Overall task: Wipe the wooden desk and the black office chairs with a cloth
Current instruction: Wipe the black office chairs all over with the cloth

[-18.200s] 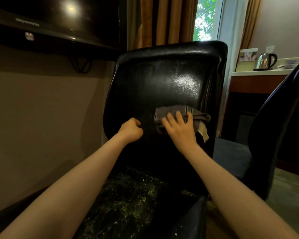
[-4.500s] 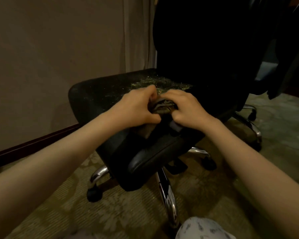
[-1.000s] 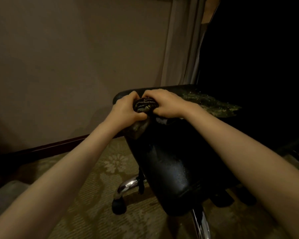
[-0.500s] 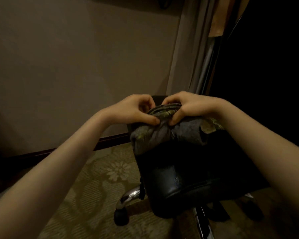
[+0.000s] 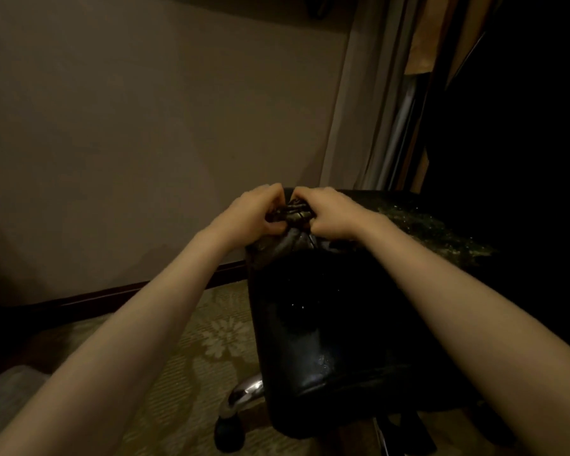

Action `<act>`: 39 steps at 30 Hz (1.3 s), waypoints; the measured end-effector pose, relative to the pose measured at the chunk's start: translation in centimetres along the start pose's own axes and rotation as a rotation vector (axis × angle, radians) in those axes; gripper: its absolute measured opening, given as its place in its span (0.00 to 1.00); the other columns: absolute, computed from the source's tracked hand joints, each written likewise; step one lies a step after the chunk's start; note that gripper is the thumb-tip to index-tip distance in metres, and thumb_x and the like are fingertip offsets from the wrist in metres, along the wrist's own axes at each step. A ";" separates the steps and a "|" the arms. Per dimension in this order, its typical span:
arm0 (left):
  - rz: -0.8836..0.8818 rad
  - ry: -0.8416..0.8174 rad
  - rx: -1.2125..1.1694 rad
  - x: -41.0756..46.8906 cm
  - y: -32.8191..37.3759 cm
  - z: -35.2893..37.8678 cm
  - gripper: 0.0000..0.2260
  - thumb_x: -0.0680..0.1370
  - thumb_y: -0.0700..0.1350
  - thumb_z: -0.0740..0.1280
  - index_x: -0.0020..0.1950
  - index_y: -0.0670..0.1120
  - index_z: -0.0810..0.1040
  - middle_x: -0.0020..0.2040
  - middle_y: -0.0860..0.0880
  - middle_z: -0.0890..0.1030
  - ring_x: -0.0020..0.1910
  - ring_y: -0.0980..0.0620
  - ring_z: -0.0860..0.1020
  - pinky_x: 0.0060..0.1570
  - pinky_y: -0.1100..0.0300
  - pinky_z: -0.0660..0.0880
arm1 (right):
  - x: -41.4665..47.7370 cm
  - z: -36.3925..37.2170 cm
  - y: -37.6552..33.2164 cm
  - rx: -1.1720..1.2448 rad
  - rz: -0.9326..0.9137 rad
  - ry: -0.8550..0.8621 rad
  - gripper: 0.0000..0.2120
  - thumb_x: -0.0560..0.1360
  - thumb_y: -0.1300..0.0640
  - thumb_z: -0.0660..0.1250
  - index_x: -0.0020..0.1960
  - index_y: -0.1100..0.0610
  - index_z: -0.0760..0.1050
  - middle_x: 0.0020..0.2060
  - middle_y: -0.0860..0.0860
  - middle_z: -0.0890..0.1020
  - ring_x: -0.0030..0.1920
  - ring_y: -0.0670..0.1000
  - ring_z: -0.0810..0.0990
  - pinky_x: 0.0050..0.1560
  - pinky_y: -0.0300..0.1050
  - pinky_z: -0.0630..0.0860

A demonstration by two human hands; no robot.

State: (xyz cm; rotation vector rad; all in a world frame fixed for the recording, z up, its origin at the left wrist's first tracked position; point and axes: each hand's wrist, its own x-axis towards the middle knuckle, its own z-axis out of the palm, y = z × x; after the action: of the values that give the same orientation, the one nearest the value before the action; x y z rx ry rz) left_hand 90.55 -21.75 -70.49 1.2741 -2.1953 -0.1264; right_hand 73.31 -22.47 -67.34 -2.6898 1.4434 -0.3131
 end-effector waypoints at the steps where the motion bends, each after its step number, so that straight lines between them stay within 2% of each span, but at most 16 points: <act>1: 0.023 0.060 0.054 0.2 -0.4 0.5 0.11 0.73 0.42 0.70 0.50 0.44 0.69 0.45 0.51 0.70 0.43 0.52 0.69 0.40 0.59 0.65 | 0.2 0.5 0.1 -0.112 -0.002 0.058 0.18 0.72 0.60 0.66 0.60 0.53 0.67 0.52 0.53 0.75 0.55 0.55 0.74 0.48 0.48 0.72; 3: 0.043 0.163 0.073 0.1 -0.8 1.4 0.12 0.73 0.41 0.69 0.54 0.42 0.71 0.47 0.50 0.68 0.45 0.52 0.68 0.42 0.60 0.64 | 0.2 1.3 0.1 -0.248 -0.003 0.141 0.21 0.73 0.60 0.65 0.64 0.54 0.65 0.56 0.54 0.73 0.57 0.57 0.71 0.50 0.50 0.70; 4: 0.045 0.202 0.041 -0.1 -0.9 1.4 0.12 0.73 0.41 0.70 0.54 0.42 0.71 0.45 0.51 0.68 0.45 0.52 0.68 0.41 0.60 0.64 | 0.1 1.3 0.1 -0.221 -0.005 0.175 0.21 0.73 0.61 0.65 0.64 0.55 0.65 0.56 0.54 0.73 0.57 0.57 0.71 0.50 0.50 0.70; 8: 0.100 0.178 -0.155 -1.3 -0.4 -0.8 0.11 0.70 0.41 0.73 0.48 0.46 0.74 0.37 0.55 0.69 0.40 0.54 0.72 0.40 0.62 0.68 | -1.3 -0.6 -1.0 0.134 0.010 0.223 0.14 0.69 0.64 0.66 0.51 0.51 0.72 0.46 0.50 0.76 0.50 0.53 0.76 0.47 0.46 0.73; 11: 0.082 0.065 -0.307 -2.5 0.9 -3.6 0.11 0.68 0.45 0.74 0.42 0.55 0.73 0.35 0.57 0.72 0.35 0.60 0.71 0.37 0.66 0.69 | -2.4 -3.3 -2.5 0.301 0.050 0.052 0.15 0.68 0.65 0.69 0.50 0.49 0.75 0.43 0.46 0.79 0.47 0.47 0.77 0.45 0.40 0.73; 14: 0.054 -0.122 -0.400 -3.6 2.0 -5.1 0.10 0.66 0.48 0.72 0.40 0.56 0.72 0.34 0.58 0.74 0.33 0.60 0.71 0.34 0.67 0.69 | -3.5 -4.6 -3.4 0.424 0.037 -0.202 0.15 0.69 0.63 0.71 0.53 0.50 0.78 0.47 0.46 0.81 0.49 0.45 0.79 0.50 0.41 0.75; 17: 0.032 -0.295 -0.335 -4.6 2.0 -4.5 0.11 0.69 0.43 0.75 0.45 0.50 0.74 0.40 0.50 0.77 0.36 0.59 0.74 0.37 0.63 0.73 | -4.6 -3.2 -3.9 0.327 0.016 -0.353 0.20 0.66 0.55 0.76 0.57 0.51 0.78 0.51 0.47 0.83 0.51 0.45 0.80 0.55 0.42 0.76; 19: -0.019 -0.317 -0.352 -5.1 1.7 -3.8 0.10 0.71 0.43 0.74 0.47 0.49 0.75 0.42 0.49 0.78 0.38 0.57 0.76 0.40 0.60 0.75 | -5.1 -1.8 -4.0 0.236 0.013 -0.362 0.26 0.64 0.49 0.77 0.60 0.49 0.75 0.54 0.45 0.81 0.54 0.45 0.78 0.58 0.42 0.74; 22: -0.075 -0.275 -0.447 -5.2 1.5 -3.8 0.13 0.70 0.46 0.74 0.49 0.55 0.74 0.47 0.53 0.78 0.45 0.58 0.78 0.45 0.63 0.77 | -4.9 -1.3 -3.7 0.174 -0.039 -0.244 0.25 0.64 0.48 0.77 0.59 0.49 0.75 0.53 0.44 0.80 0.53 0.43 0.77 0.56 0.40 0.73; 24: -0.084 -0.185 -0.466 -5.4 1.7 -3.6 0.16 0.70 0.49 0.73 0.52 0.59 0.71 0.52 0.55 0.76 0.50 0.61 0.76 0.47 0.68 0.74 | -3.8 -1.2 -3.0 0.078 -0.087 -0.162 0.22 0.65 0.50 0.77 0.57 0.48 0.76 0.49 0.43 0.80 0.50 0.44 0.77 0.51 0.42 0.74; 27: -0.114 0.094 -0.366 -6.3 2.0 -2.2 0.17 0.75 0.51 0.69 0.61 0.55 0.68 0.60 0.53 0.70 0.59 0.58 0.68 0.56 0.67 0.65 | -0.6 -0.6 -0.6 -0.057 0.015 -0.001 0.20 0.69 0.48 0.73 0.59 0.46 0.74 0.49 0.45 0.79 0.53 0.51 0.78 0.44 0.43 0.71; 29: -0.174 0.243 -0.301 -7.1 2.0 -1.5 0.11 0.77 0.48 0.66 0.57 0.52 0.68 0.57 0.52 0.69 0.57 0.55 0.67 0.54 0.63 0.65 | 1.2 0.2 0.7 -0.152 0.133 0.089 0.22 0.72 0.46 0.69 0.65 0.47 0.71 0.55 0.50 0.80 0.56 0.55 0.77 0.47 0.45 0.71; 31: -0.277 0.175 -0.299 -7.3 1.3 -1.2 0.05 0.77 0.44 0.65 0.48 0.51 0.68 0.48 0.53 0.72 0.48 0.54 0.72 0.43 0.64 0.68 | 2.3 0.8 1.1 -0.205 0.196 0.171 0.21 0.73 0.48 0.68 0.65 0.47 0.72 0.56 0.53 0.80 0.56 0.58 0.78 0.48 0.46 0.72; 33: -0.388 -0.005 -0.318 -7.0 0.7 -0.8 0.05 0.78 0.43 0.64 0.46 0.51 0.69 0.44 0.53 0.74 0.41 0.55 0.73 0.37 0.65 0.69 | 2.2 0.2 0.7 -0.153 0.213 0.252 0.18 0.73 0.49 0.69 0.62 0.48 0.75 0.54 0.53 0.81 0.55 0.58 0.78 0.47 0.44 0.71; 36: -0.474 -0.017 -0.310 -6.3 -0.3 -0.3 0.05 0.77 0.40 0.63 0.49 0.48 0.68 0.42 0.52 0.74 0.40 0.54 0.73 0.38 0.60 0.70 | 0.4 -2.7 -0.5 0.017 0.244 0.184 0.20 0.67 0.50 0.75 0.58 0.50 0.79 0.52 0.52 0.82 0.55 0.55 0.78 0.54 0.47 0.76; 39: -0.547 0.076 -0.307 -4.9 -1.2 -0.2 0.05 0.76 0.41 0.63 0.47 0.48 0.67 0.40 0.52 0.73 0.39 0.53 0.73 0.36 0.58 0.68 | -2.2 -4.0 -1.5 0.176 0.252 -0.105 0.18 0.63 0.52 0.78 0.52 0.52 0.82 0.47 0.50 0.84 0.49 0.48 0.80 0.54 0.49 0.77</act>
State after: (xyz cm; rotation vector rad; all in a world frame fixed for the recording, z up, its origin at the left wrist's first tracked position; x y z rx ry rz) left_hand 93.41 -18.33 -72.91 1.6265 -1.6345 -0.5934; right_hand 72.47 -19.66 -63.52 -2.3200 1.6168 -0.2624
